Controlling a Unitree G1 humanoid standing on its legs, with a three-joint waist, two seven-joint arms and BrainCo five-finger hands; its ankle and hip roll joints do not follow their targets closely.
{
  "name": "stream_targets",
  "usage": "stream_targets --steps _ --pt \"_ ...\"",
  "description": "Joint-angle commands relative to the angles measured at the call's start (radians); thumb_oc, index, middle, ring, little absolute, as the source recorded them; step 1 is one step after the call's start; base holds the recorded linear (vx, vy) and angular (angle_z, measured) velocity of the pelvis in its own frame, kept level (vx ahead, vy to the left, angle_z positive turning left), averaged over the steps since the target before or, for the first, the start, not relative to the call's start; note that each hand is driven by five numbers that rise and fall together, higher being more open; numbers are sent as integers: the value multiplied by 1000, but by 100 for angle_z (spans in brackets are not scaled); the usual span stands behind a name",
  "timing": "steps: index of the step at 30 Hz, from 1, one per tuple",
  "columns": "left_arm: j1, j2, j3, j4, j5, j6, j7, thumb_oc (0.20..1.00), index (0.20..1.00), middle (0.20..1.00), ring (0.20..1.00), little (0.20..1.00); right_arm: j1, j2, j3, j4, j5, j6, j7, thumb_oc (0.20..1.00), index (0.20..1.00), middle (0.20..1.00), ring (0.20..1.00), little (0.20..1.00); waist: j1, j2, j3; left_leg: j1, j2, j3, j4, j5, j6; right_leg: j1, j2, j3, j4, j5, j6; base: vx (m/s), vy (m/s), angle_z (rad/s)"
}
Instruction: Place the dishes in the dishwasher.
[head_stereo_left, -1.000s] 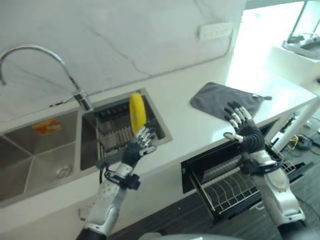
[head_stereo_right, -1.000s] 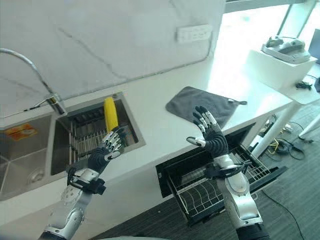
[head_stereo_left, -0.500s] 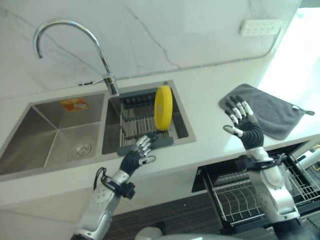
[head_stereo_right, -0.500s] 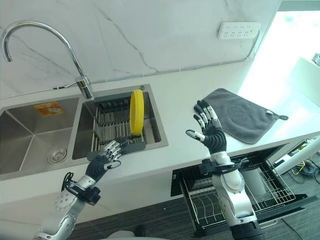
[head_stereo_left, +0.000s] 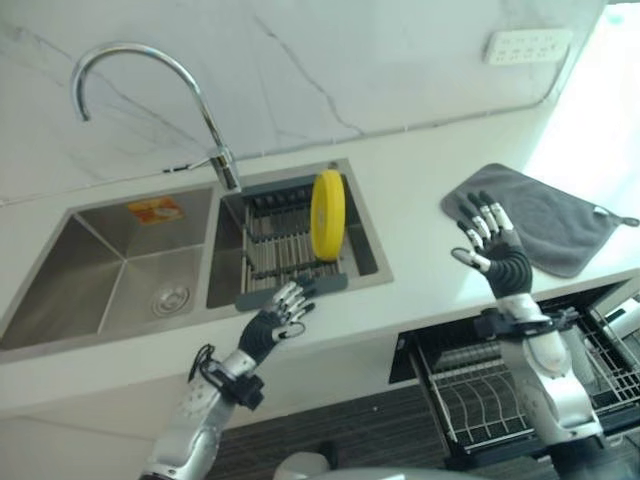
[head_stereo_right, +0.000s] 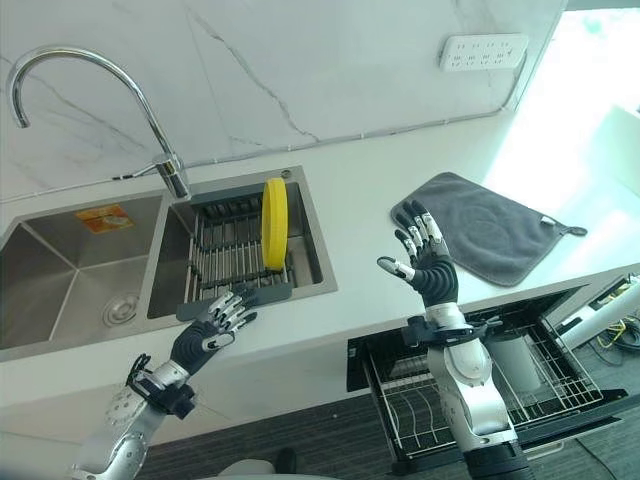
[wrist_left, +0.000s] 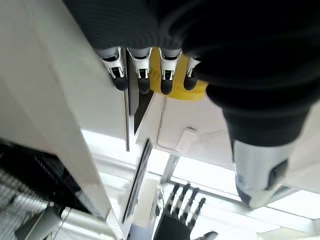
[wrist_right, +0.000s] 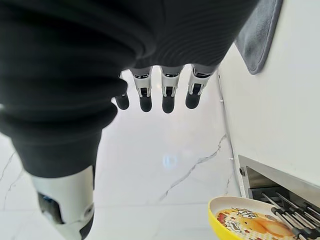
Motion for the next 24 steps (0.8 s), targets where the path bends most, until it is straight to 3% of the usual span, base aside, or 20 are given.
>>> stream_targets --steps 1,7,15,18,22,24 --pt "13 20 -142 -29 -37 51 -171 1000 1000 1000 1000 1000 -91 -31 -6 2 32 -78 2 1000 1000 1000 1000 1000 -14 2 1 34 54 68 20 -121 26 -9 -16 -4 72 -77 10 0 0 0" --pt "-143 -9 -262 -147 -105 117 -256 1000 1000 1000 1000 1000 -137 -29 19 45 24 -81 -36 1000 1000 1000 1000 1000 -52 -3 -16 50 69 91 20 -122 18 -4 -10 17 58 -70 9 13 -18 -6" --pt "-198 -46 -284 -186 -118 268 -291 1000 1000 1000 1000 1000 -117 -27 -20 58 39 -85 -22 1000 1000 1000 1000 1000 -110 -16 -23 76 88 150 29 -130 8 -3 -1 47 45 -63 6 1 -24 -22" --pt "-201 -52 -313 -112 -60 312 -215 1000 1000 1000 1000 1000 -115 -39 -40 72 69 -91 -1 1000 1000 1000 1000 1000 -134 -21 -25 84 93 177 37 -136 6 -4 3 60 38 -59 6 -6 -21 -38" --pt "-189 -61 -345 106 70 286 -94 1000 1000 1000 1000 1000 -120 -58 -67 82 105 -82 46 1000 1000 1000 1000 1000 -153 -26 -23 88 96 195 44 -140 5 -8 6 69 33 -55 4 -13 -9 -22" --pt "-172 -75 -347 250 187 238 -46 1000 1000 1000 1000 1000 -117 -62 -78 75 118 -67 69 1000 1000 1000 1000 1000 -157 -28 -18 93 96 200 46 -144 5 -3 5 69 31 -56 5 -3 1 -8"
